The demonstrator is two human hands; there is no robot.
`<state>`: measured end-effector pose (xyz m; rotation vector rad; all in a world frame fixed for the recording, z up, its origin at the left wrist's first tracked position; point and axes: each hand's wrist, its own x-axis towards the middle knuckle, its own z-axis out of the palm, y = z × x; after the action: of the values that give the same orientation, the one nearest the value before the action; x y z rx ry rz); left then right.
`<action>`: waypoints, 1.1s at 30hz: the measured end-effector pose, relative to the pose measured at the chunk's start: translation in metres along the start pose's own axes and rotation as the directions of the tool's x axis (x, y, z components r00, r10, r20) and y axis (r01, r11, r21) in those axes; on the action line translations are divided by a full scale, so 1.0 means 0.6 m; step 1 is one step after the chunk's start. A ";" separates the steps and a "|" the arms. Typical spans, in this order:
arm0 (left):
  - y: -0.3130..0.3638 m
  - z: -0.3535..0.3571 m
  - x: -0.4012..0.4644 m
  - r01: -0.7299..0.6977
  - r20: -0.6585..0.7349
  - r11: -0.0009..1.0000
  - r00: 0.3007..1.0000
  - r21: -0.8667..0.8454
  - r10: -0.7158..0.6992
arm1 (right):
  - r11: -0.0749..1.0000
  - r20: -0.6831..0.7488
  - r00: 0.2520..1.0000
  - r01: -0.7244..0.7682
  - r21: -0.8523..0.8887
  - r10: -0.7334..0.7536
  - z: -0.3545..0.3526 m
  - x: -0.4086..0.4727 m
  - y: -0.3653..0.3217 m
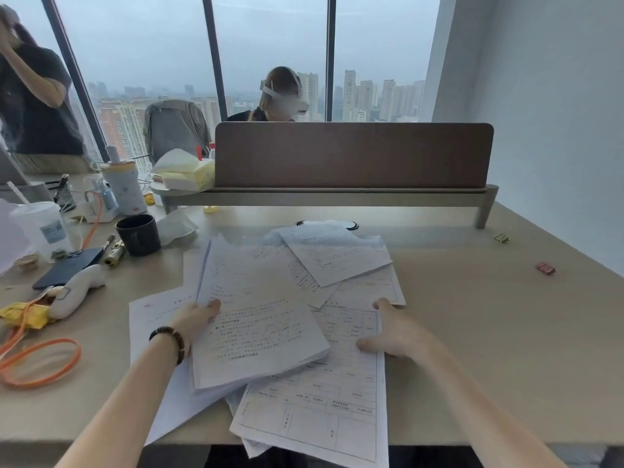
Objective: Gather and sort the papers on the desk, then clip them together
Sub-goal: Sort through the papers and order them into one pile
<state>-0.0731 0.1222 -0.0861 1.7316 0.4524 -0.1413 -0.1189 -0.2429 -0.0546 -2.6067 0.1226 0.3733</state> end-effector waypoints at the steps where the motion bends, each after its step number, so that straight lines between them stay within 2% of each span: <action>1: -0.016 -0.005 0.009 0.014 0.002 1.000 1.000 0.009 -0.014 | 1.000 0.004 1.000 0.022 0.020 -0.023 0.008 0.000 -0.001; 6: -0.013 0.001 0.004 0.030 0.019 0.999 0.999 -0.027 -0.030 | 0.973 -0.041 0.995 0.095 0.212 -0.088 0.005 0.011 -0.006; 8: -0.004 0.004 -0.007 0.032 0.029 0.999 0.999 -0.038 -0.031 | 0.933 -0.111 0.988 0.138 0.333 -0.106 -0.014 0.017 -0.003; 12: 0.001 -0.001 -0.006 0.042 0.050 0.997 0.998 -0.060 -0.039 | 0.850 -0.247 0.969 0.130 0.510 0.000 -0.087 0.033 0.014; 15: 0.003 0.000 -0.003 0.029 0.061 0.997 0.998 -0.072 -0.025 | 0.785 -0.195 0.980 0.095 0.612 0.034 -0.153 0.026 0.013; 20: 0.006 0.012 -0.001 0.008 0.033 1.000 0.999 -0.028 -0.007 | 0.535 -0.115 0.992 0.120 0.836 -0.042 -0.222 0.032 0.016; 24: 0.011 0.027 -0.003 -0.015 0.029 1.000 0.999 0.002 0.014 | 0.483 -0.118 0.993 0.095 0.870 0.018 -0.203 0.090 0.014; 26: 0.014 0.039 -0.004 -0.024 0.037 1.000 0.999 -0.010 0.025 | 0.511 -0.138 0.985 0.065 0.857 0.104 -0.179 0.122 0.006; 28: 0.018 0.050 -0.003 -0.034 0.052 0.999 0.998 -0.020 0.035 | 0.609 -0.215 0.961 0.066 0.790 0.175 -0.154 0.164 0.003; 31: 0.015 0.063 0.007 -0.023 0.093 0.999 0.995 -0.038 0.026 | 0.863 -0.384 0.908 0.051 0.503 0.170 -0.123 0.223 0.011; 33: 0.017 0.072 0.013 -0.023 0.111 0.999 0.993 -0.035 0.026 | 0.962 -0.385 0.913 -0.024 0.273 0.133 -0.106 0.249 0.014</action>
<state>-0.0558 0.0806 -0.0889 1.6865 0.3497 -0.2106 0.0380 -0.2839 -0.0479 -2.3806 0.3921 -0.1517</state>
